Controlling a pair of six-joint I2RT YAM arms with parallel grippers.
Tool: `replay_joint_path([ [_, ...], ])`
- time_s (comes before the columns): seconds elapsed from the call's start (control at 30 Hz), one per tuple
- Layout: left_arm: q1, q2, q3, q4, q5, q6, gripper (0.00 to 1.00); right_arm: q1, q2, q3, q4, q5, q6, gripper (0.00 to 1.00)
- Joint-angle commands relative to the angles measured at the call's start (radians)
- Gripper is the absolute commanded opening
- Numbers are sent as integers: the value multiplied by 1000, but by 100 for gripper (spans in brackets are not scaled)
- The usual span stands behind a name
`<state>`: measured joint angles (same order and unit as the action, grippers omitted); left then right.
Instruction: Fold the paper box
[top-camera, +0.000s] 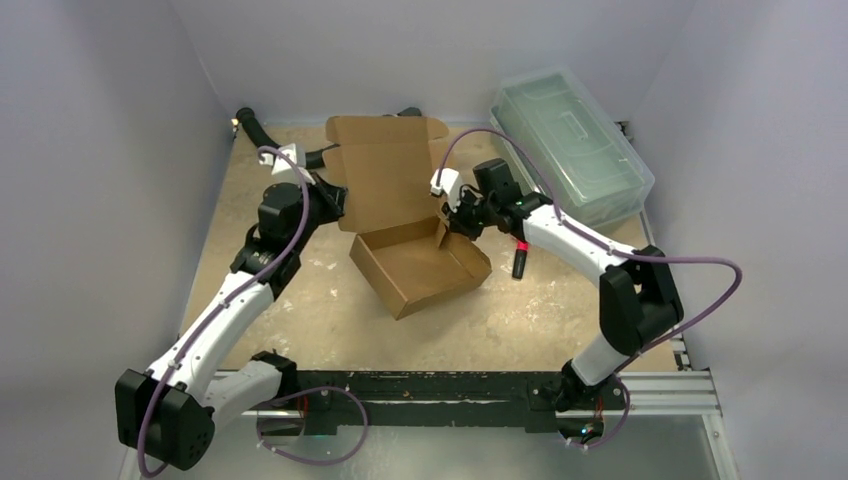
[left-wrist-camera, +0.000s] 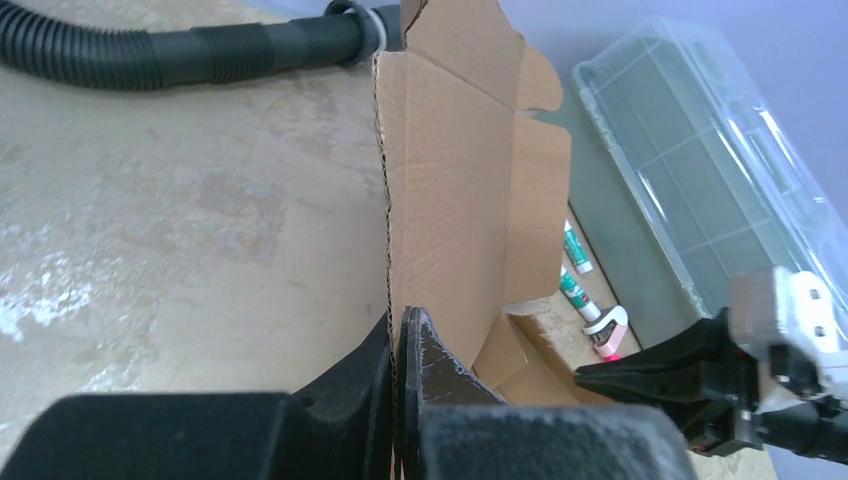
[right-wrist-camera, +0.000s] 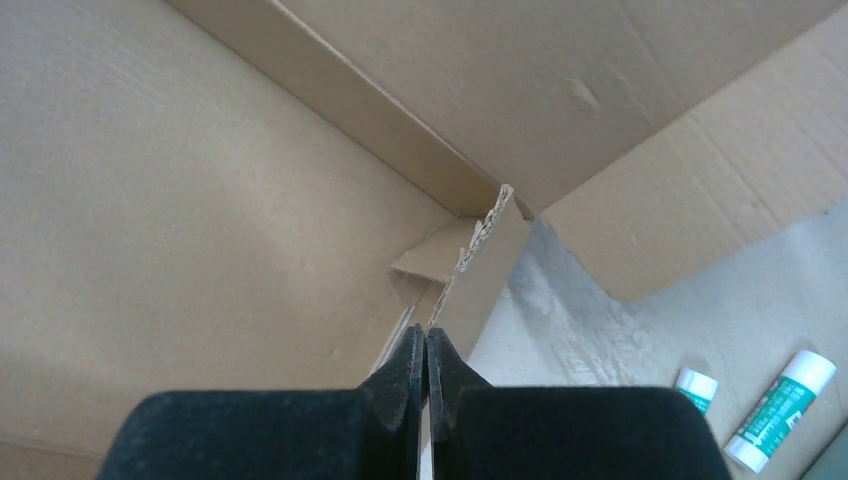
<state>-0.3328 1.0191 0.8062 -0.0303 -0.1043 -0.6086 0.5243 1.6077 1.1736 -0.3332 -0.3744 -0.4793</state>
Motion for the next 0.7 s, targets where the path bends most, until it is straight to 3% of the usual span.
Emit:
replay_joint_path([
  [0.0,-24,-22,-2,130,60,59,0,43,22,4,42,-4,5,0],
  [0.3,-25,-125,-149,236,64,127,0,43,76,11,16,-75,17,6],
  [0.67,-25,-135,-144,244,100,212,0,-3,132,21,-4,-202,39,18],
])
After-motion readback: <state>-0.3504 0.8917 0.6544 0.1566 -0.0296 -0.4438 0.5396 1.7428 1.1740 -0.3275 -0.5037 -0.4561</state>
